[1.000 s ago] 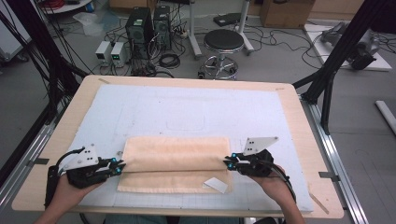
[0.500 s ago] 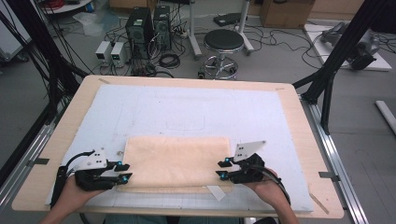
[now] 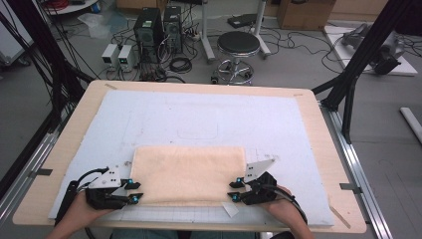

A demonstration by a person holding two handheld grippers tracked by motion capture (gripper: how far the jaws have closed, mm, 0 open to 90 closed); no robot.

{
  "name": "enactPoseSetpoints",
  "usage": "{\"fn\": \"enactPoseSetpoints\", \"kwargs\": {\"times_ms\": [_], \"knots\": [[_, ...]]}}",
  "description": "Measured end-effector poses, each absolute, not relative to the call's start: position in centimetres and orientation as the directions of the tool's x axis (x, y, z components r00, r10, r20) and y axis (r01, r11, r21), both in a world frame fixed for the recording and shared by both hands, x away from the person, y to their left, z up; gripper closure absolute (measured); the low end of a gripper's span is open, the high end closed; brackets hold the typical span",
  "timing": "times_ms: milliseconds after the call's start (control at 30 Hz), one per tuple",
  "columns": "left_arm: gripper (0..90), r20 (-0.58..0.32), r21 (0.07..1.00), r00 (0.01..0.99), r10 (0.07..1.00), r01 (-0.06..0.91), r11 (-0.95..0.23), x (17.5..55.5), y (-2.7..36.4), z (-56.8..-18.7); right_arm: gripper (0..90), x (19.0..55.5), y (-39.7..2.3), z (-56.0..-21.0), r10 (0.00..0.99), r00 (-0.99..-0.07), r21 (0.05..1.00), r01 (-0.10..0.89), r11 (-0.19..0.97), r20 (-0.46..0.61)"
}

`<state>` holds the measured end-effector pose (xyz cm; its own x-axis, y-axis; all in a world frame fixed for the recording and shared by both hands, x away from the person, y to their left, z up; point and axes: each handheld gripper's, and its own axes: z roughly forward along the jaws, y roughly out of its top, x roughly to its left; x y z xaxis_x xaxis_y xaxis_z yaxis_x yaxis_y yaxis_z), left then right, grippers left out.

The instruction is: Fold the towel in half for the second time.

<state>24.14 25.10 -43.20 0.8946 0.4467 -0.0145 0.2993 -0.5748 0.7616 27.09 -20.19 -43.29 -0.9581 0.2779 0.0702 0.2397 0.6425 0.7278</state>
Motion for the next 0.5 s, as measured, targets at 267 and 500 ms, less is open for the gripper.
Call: {"fn": "enactPoseSetpoints", "kwargs": {"times_ms": [267,500], "knots": [[65.9,-0.034,0.767,0.888,0.458,0.317,-0.557,24.1,25.4,-43.4,67.7,26.7,-20.4,-43.4,0.272,-0.96,0.737,0.233,0.634,0.07],[58.0,-0.037,0.782,0.869,0.493,0.332,-0.527,25.3,25.6,-42.2,55.3,27.5,-20.7,-42.3,0.314,-0.947,0.753,0.257,0.606,0.071]]}}
